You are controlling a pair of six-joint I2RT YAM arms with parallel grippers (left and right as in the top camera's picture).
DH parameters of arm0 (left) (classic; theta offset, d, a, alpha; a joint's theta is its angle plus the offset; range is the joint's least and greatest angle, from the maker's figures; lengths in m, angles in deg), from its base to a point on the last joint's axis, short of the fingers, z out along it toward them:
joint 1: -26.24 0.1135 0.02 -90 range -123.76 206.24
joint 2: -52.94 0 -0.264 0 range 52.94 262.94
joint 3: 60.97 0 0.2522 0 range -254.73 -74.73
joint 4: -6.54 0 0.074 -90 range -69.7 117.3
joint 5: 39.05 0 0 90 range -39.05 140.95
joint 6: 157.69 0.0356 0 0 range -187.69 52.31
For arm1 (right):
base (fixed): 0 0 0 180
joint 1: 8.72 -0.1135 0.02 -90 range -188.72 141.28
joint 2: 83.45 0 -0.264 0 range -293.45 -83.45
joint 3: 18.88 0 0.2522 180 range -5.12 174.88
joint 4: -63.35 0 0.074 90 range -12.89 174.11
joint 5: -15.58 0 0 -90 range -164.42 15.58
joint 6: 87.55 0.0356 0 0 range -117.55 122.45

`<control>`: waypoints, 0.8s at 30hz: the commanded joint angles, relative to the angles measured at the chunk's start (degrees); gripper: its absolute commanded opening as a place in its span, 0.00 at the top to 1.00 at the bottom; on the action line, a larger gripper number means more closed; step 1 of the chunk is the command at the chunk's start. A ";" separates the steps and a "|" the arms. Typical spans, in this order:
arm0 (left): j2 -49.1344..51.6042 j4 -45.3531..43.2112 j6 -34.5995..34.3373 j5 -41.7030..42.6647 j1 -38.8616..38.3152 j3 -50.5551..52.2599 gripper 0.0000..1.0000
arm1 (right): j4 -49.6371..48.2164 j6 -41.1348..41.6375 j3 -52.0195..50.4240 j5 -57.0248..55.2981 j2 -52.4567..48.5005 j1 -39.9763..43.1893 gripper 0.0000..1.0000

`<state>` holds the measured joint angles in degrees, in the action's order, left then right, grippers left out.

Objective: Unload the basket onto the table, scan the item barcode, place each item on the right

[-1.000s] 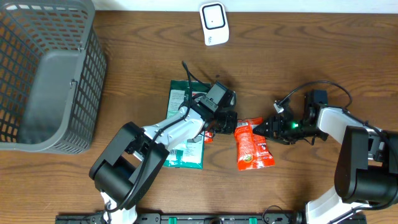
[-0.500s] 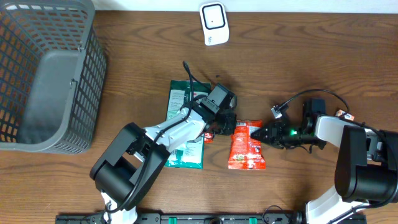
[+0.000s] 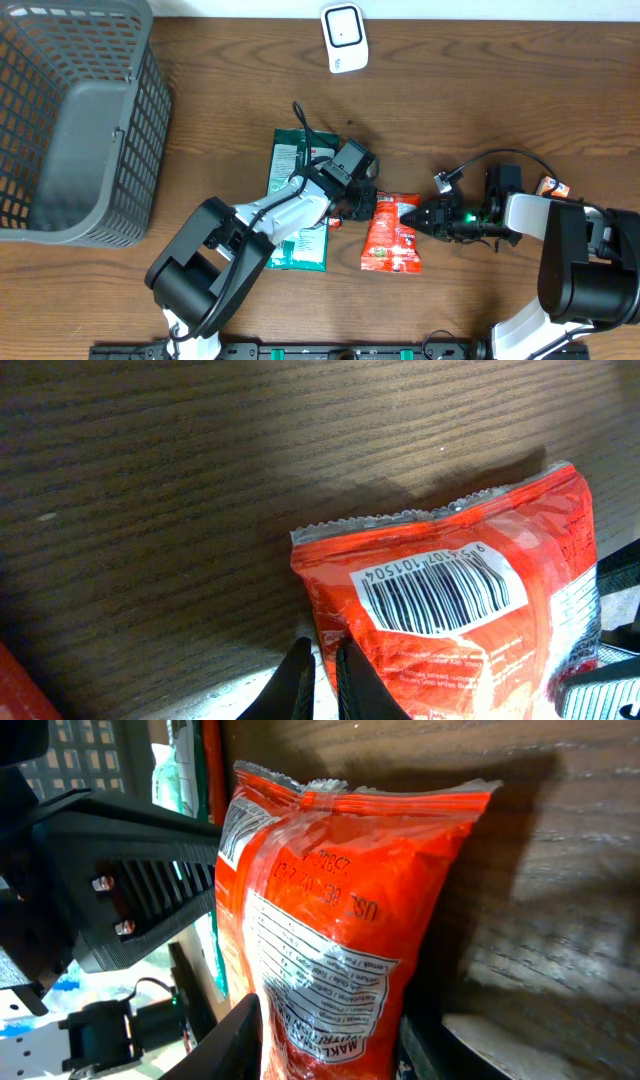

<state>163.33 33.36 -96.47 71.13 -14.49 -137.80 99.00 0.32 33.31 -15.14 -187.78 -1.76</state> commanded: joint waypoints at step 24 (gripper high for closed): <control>0.96 0.11 -0.94 -1.68 -0.17 0.61 0.89 | -5.86 4.04 -0.72 5.79 -0.70 -4.68 0.67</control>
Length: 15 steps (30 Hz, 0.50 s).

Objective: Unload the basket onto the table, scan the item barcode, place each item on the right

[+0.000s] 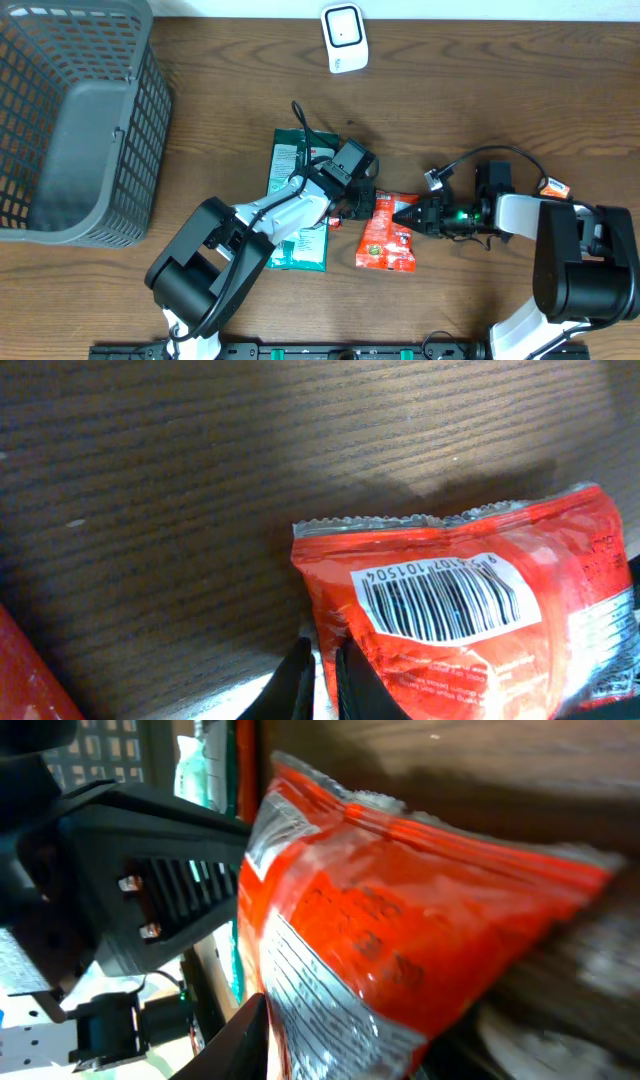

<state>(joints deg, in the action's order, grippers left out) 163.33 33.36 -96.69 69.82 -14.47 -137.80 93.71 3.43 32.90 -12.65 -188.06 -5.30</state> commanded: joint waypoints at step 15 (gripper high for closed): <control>0.94 0.11 -0.70 -0.57 -0.20 0.59 0.88 | -0.70 0.61 -0.31 2.29 -0.39 -1.60 0.83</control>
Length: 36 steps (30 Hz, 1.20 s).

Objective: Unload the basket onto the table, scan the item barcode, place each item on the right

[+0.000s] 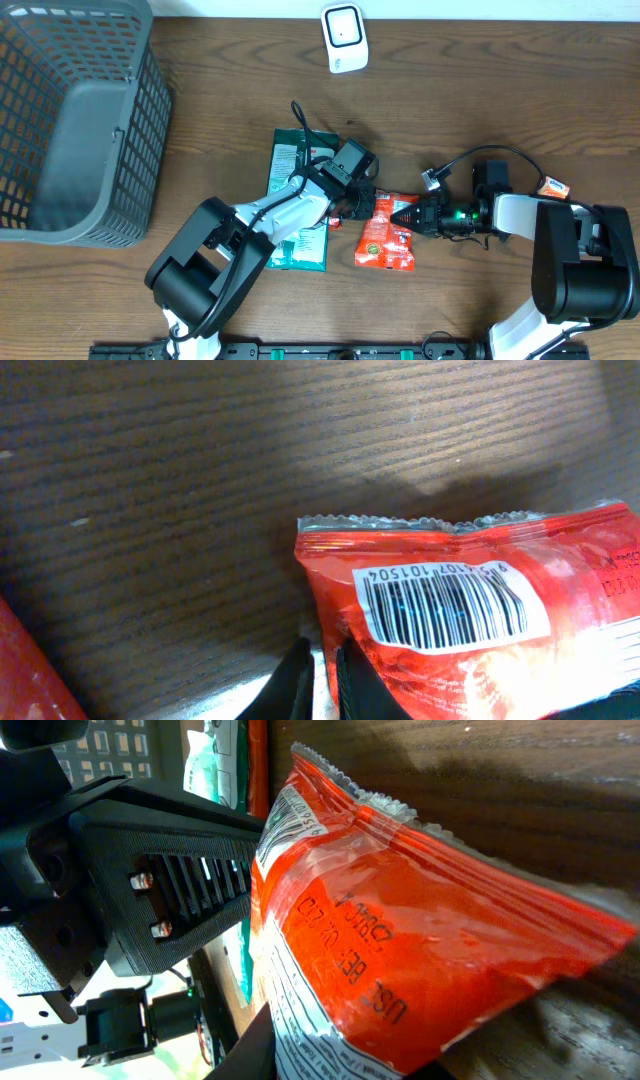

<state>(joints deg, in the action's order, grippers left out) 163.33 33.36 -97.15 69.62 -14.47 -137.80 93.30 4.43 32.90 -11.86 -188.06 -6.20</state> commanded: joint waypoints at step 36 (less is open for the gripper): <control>-29.05 27.26 11.43 -14.03 31.71 -0.26 0.18 | 11.08 5.92 -0.04 -33.31 28.26 -2.95 0.99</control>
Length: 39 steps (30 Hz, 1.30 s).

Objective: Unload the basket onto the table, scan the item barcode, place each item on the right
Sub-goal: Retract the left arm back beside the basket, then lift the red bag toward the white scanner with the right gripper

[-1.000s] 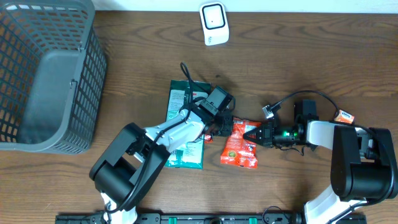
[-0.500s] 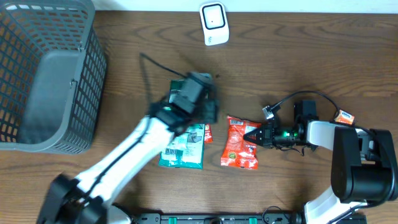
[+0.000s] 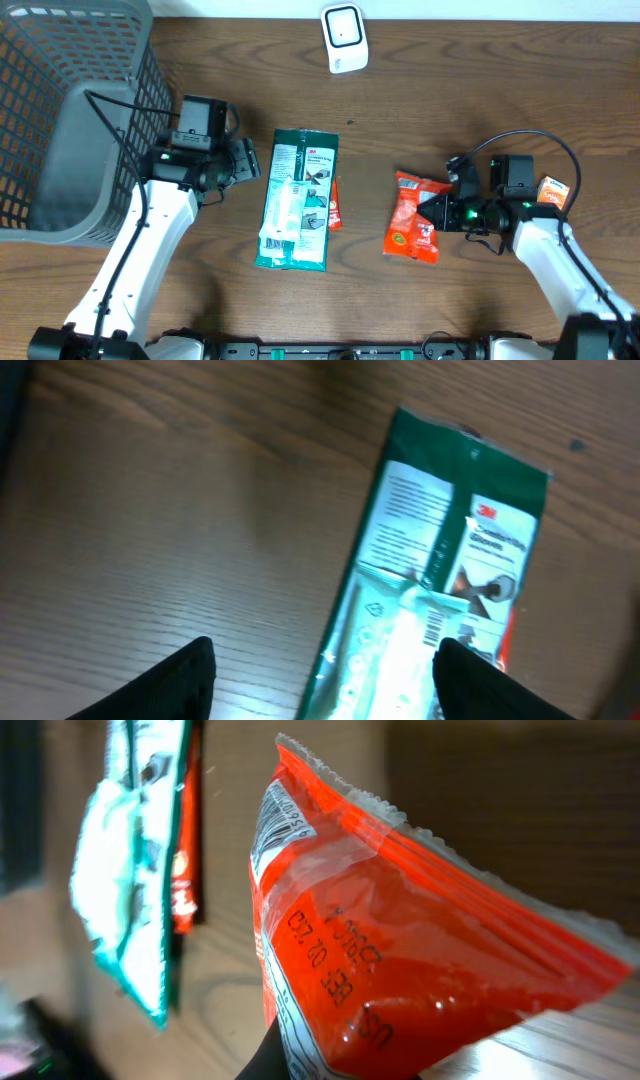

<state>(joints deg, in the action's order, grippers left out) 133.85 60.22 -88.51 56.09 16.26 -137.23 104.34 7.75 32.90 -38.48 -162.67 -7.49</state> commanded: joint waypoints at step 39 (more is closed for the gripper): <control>0.44 0.37 2.80 -0.52 1.07 -0.83 0.17 | 5.90 3.85 2.27 -10.21 5.81 -4.02 0.99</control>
<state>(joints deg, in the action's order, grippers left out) 133.85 60.40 -86.87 56.12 17.14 -137.23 108.21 12.17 33.01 -46.57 -158.03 -10.15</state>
